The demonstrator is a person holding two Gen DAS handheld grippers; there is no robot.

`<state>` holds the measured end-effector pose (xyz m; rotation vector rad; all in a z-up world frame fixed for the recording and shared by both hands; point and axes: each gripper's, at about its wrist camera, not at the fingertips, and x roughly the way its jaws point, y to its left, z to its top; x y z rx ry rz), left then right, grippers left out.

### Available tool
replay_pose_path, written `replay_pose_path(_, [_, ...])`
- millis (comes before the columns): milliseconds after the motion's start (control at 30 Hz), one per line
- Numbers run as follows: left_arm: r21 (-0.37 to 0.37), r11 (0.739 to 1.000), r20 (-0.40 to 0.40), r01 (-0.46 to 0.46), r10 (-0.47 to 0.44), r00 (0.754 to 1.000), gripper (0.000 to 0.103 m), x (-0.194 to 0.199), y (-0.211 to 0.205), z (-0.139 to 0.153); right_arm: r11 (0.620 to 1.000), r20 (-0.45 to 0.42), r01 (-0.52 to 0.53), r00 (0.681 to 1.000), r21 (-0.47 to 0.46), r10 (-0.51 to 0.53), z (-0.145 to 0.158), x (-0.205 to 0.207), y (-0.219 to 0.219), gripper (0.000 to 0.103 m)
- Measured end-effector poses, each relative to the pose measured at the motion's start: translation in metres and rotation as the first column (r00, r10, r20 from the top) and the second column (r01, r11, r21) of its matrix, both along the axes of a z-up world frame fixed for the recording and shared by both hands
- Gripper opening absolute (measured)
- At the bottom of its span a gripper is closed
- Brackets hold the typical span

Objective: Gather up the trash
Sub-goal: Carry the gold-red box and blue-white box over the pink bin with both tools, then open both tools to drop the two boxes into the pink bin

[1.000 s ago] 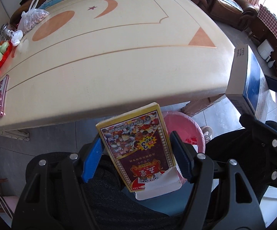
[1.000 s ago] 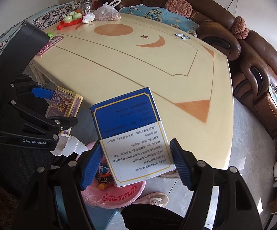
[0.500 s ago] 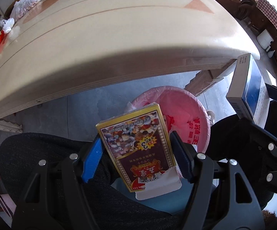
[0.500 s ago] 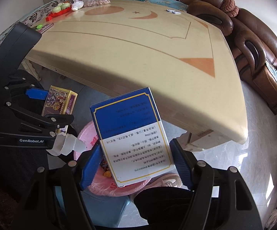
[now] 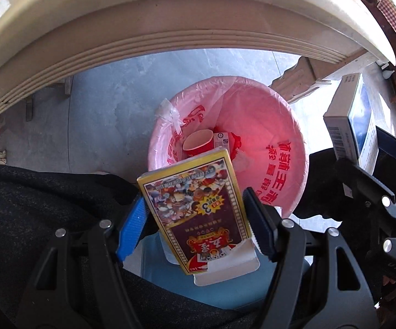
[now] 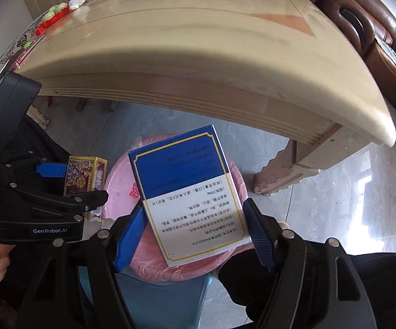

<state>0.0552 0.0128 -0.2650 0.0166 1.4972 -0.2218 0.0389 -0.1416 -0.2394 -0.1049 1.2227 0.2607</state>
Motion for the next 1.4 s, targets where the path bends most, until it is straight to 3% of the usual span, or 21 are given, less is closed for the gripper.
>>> replay_pose_path(633, [0.006,1.000,-0.173,0.014,-0.013,0.985,0.068,0.031,-0.018,-0.071,0.997,-0.164,0.068,0.984,-0.025,-0.071,-0.095,0.031,-0.010,0.069])
replay_pose_path(933, [0.035,0.999,-0.216,0.032,-0.024,0.976,0.068,0.037,-0.024,-0.096,0.996,-0.211,0.091,0.973,-0.016,-0.093,-0.113,0.036,-0.017,0.069])
replay_pose_path(1033, [0.006,1.000,-0.250,0.018,-0.016,0.968,0.068,0.039,-0.025,-0.103,0.996,-0.217,0.088,0.972,-0.011,-0.088,-0.115,0.036,-0.016,0.069])
replay_pose_path(1167, [0.041,0.999,-0.244,0.023,-0.012,0.970,0.068,0.040,-0.027,-0.106,0.996,-0.233,0.085,0.969,-0.008,-0.085,-0.123,0.038,-0.016,0.069])
replay_pose_path(1400, [0.027,1.000,-0.260,0.001,0.006,0.965,0.068,0.041,-0.024,-0.109,0.997,-0.244,0.083,0.966,-0.001,-0.081,-0.125,0.038,-0.016,0.069])
